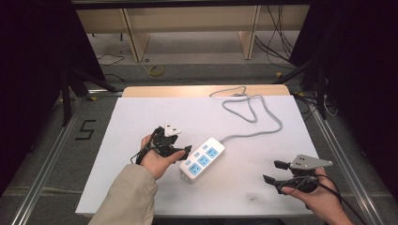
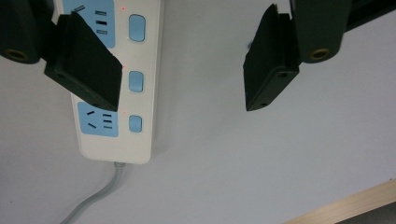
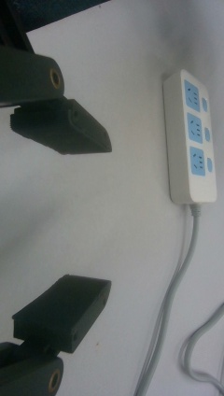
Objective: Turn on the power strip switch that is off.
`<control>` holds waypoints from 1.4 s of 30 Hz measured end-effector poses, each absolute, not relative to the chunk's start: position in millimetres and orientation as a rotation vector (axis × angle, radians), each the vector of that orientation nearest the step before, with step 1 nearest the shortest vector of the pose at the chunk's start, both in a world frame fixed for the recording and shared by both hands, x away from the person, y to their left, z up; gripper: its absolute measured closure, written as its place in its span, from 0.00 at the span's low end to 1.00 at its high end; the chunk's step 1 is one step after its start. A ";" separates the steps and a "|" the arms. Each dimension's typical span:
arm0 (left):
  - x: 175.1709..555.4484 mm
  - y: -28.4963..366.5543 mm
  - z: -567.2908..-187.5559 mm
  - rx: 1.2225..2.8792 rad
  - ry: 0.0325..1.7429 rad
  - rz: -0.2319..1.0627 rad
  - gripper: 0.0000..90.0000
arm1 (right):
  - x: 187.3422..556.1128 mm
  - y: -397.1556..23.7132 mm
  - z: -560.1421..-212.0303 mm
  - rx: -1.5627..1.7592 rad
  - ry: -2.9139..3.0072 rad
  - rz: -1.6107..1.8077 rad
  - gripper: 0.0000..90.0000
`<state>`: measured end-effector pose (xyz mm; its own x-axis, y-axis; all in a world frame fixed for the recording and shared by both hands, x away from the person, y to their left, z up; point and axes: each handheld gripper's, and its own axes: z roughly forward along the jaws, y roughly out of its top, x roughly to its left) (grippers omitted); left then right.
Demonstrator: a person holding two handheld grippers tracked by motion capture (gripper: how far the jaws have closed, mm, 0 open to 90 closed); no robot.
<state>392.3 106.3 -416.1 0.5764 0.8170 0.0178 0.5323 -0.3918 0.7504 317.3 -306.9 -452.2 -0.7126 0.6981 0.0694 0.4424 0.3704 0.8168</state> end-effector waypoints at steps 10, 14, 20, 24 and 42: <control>380.5 119.7 -419.4 2.066 1.049 0.516 0.28 | 317.1 -307.6 -451.8 1.010 2.340 1.268 0.32; 374.1 126.6 -421.0 2.065 1.035 0.519 0.25 | 317.2 -307.8 -451.6 1.010 2.337 1.268 0.32; 367.0 136.1 -424.7 2.062 1.049 0.526 0.24 | 317.7 -307.2 -451.6 1.007 2.339 1.269 0.32; 363.9 140.5 -427.5 2.061 1.057 0.535 0.23 | 317.9 -307.0 -451.3 1.007 2.338 1.267 0.32; 347.0 161.5 -431.2 2.052 1.036 0.565 0.21 | 319.6 -305.7 -451.8 1.001 2.345 1.273 0.32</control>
<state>347.0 161.5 -431.2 0.5737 0.8176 0.0483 0.4839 -0.3860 0.7854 319.6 -305.7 -451.8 -0.7163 0.6942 0.0703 0.4372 0.3681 0.8206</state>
